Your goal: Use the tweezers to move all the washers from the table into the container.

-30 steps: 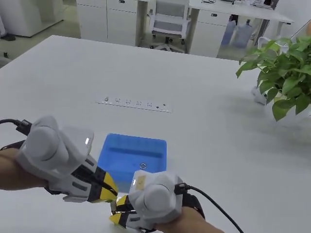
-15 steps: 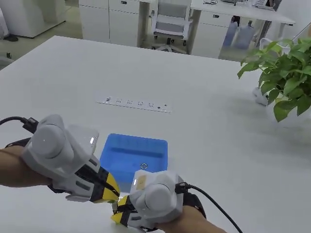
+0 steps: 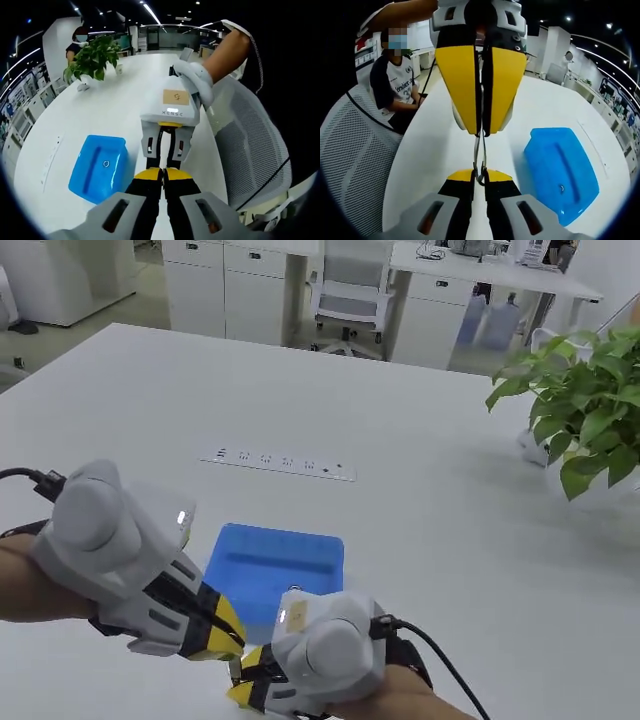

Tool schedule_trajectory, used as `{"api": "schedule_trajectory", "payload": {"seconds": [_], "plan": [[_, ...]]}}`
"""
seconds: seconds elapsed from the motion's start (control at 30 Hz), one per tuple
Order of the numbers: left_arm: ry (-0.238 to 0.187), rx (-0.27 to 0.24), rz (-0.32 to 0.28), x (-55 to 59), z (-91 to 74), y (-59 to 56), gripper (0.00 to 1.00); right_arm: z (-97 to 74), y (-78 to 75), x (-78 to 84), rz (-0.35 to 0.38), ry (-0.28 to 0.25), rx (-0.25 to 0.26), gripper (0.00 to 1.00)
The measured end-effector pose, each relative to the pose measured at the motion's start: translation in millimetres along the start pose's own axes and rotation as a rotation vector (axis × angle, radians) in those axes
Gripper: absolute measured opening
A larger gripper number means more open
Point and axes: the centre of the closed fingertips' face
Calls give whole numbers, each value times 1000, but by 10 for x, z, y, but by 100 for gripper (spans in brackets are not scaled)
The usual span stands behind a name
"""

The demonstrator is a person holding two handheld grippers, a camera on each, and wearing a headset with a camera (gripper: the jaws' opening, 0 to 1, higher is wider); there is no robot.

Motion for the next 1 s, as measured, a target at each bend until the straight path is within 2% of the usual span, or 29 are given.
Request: {"api": "schedule_trajectory", "payload": {"seconds": [0.13, 0.47, 0.7, 1.0], "plan": [[-2, 12, 0, -59, -29, -9, 5, -68, 13, -31, -16, 4, -4, 9], [-9, 4, 39, -297, -106, 40, 5, -300, -117, -132, -20, -5, 28, 9], [-12, -2, 83, -505, -169, 185, 5, -437, -287, -228, -20, -13, 61, 9], [-16, -18, 123, -666, -187, 376, 5, -602, -539, -264, -13, -33, 105, 9]]}}
Point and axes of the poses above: the centre of the closed fingertips' face, and the gripper's own axes: z roughly forward along the fingers, y roughly to its left, x roughly out of its underside, and after that the axes turned 1 degree about -x, right-handed
